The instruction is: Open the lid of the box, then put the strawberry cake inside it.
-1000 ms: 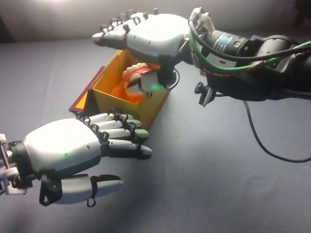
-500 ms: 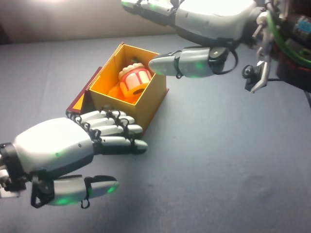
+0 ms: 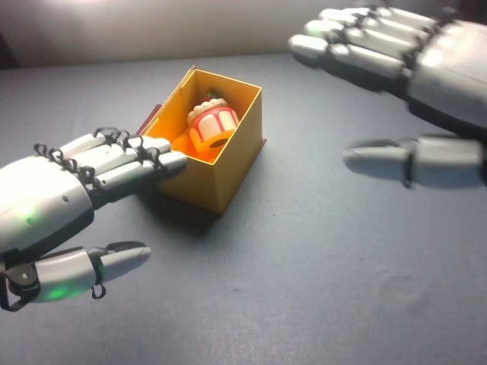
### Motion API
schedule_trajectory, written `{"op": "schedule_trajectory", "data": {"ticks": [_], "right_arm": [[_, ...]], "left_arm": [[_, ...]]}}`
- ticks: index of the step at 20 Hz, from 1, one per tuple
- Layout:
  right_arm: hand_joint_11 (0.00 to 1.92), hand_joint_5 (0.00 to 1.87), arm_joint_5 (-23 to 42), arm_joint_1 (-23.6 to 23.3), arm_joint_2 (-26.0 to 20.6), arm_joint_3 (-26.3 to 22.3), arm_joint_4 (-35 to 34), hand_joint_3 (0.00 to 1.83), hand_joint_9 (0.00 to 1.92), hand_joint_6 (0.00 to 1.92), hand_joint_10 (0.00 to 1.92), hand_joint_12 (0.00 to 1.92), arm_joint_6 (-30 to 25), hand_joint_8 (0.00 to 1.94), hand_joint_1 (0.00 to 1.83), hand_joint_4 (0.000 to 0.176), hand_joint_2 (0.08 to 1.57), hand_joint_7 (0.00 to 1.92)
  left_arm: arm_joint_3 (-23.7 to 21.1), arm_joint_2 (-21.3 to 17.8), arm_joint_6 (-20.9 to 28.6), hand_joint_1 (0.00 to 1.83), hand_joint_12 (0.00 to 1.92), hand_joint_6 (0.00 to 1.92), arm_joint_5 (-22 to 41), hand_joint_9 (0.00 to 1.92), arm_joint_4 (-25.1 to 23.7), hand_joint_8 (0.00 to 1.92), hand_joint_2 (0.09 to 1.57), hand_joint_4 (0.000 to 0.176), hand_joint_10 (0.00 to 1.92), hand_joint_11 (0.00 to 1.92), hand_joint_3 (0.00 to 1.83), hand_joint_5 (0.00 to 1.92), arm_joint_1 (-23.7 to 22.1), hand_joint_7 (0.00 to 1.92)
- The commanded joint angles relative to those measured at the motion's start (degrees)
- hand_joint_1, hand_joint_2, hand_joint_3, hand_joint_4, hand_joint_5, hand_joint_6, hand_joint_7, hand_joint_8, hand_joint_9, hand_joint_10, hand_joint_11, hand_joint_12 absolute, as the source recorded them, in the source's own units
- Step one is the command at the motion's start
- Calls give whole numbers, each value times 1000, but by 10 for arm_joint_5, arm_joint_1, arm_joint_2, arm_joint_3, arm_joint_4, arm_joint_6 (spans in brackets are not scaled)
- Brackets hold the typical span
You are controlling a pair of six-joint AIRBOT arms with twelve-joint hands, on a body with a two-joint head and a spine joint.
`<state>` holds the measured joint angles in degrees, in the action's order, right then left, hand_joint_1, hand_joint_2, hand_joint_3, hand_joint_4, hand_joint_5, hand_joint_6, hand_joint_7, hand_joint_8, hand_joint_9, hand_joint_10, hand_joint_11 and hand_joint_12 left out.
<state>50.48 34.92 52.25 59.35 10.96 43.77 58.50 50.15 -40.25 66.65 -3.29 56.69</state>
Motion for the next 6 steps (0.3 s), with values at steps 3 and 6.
{"op": "schedule_trajectory", "data": {"ticks": [3, 6], "right_arm": [[0, 0, 188, 79, -36, -37, -79, 0, 0, 0, 0, 0, 32, 0, 259, 33, 1295, 0], [0, 0, 309, 177, -64, -71, -149, 11, 0, 0, 0, 0, 57, 0, 271, 0, 1329, 0]], "left_arm": [[-5, -10, -20, 419, 711, 0, 132, 6, 44, 0, 1388, 0, 0, 0, 0, 53, 7, 0], [-9, -11, -32, 461, 451, 0, 181, 1, 72, 0, 1381, 5, 0, 0, 0, 1, 22, 0]]}}
